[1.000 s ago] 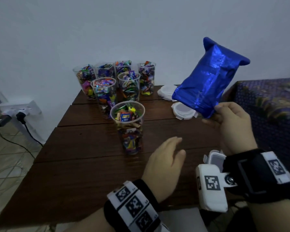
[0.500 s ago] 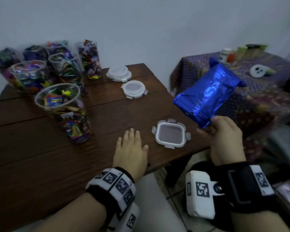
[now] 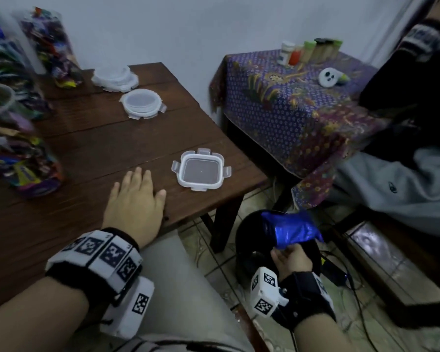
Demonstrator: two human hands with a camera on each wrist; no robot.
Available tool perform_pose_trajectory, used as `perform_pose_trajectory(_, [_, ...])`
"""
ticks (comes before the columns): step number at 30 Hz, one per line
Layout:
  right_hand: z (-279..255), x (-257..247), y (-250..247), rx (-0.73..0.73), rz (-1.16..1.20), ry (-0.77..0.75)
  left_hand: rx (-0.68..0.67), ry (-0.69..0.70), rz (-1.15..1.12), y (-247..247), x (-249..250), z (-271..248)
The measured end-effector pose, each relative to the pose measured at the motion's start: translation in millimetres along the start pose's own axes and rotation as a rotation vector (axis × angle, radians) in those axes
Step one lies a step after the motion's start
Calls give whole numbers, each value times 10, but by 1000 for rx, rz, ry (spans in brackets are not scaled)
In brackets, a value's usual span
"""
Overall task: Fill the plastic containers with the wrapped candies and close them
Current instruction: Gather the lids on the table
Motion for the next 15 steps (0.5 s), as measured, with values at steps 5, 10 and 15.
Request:
perform_pose_trajectory(5, [190,285,-348,-8,-244,143,4,12,-6,6,5,-2])
perform_pose_trajectory(10, [264,257,-253,30,-295,40,11,17,-18,-2,18,-4])
perform_pose_trajectory(15, [-21,-249,369,-62,-514,-301,12,17,-21,-10,23,-27])
Point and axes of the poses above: each hand's wrist, its own z-axis towards the middle knuckle, its own y-axis out of the palm, x = y × z, the point moved 6 cm from there along z, towards the middle knuckle, and after that the axes turned 11 degrees about -x, right-handed, at the moved point
